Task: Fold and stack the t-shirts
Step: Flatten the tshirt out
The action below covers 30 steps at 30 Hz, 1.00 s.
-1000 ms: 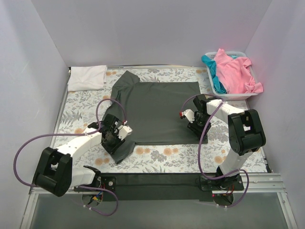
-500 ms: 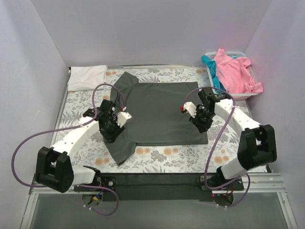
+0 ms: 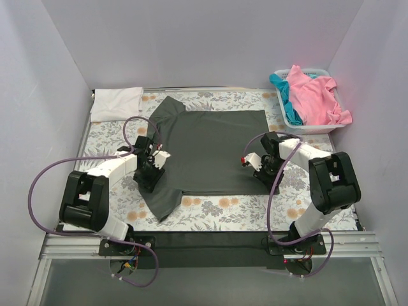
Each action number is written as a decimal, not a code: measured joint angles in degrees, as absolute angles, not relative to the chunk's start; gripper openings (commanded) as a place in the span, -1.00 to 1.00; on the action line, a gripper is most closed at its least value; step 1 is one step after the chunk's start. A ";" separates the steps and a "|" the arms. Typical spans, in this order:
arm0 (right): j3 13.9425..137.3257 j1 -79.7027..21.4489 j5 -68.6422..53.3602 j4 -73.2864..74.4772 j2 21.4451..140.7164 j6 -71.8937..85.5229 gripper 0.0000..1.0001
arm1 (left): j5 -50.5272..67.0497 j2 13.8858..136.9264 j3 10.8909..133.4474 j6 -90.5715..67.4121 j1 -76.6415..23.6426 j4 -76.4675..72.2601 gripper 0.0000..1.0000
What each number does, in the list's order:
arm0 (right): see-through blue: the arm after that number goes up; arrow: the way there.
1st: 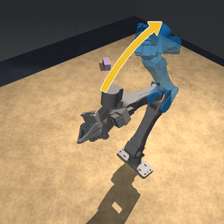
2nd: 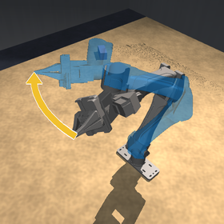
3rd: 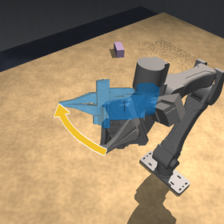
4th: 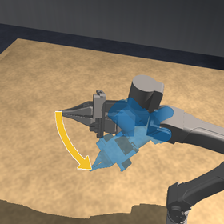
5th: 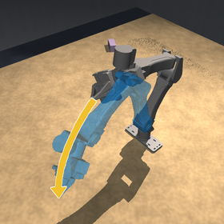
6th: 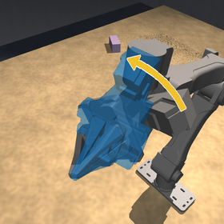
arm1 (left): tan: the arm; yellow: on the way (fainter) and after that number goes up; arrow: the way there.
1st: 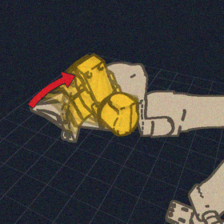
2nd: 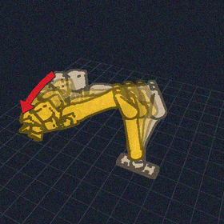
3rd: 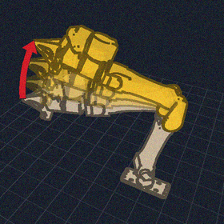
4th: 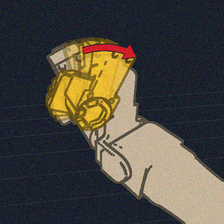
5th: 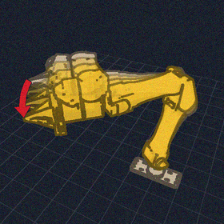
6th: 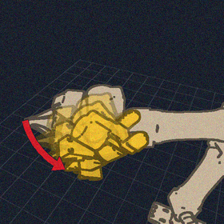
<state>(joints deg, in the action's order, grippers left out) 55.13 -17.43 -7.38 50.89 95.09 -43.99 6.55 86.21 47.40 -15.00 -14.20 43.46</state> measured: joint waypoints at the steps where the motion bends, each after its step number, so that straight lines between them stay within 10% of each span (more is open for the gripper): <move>1: 54.63 -17.43 -7.25 50.70 94.56 -44.16 -0.50 | 6.35 85.95 46.52 -14.81 -14.20 43.48 -0.26; 12: 58.92 -17.69 -13.69 60.84 87.55 -49.98 -0.45 | 9.93 76.07 42.70 -11.31 -14.20 56.03 -0.17; 30: 118.30 -9.56 -10.50 38.50 129.38 -28.12 -0.34 | 15.44 118.83 105.03 -28.97 -3.62 38.85 0.23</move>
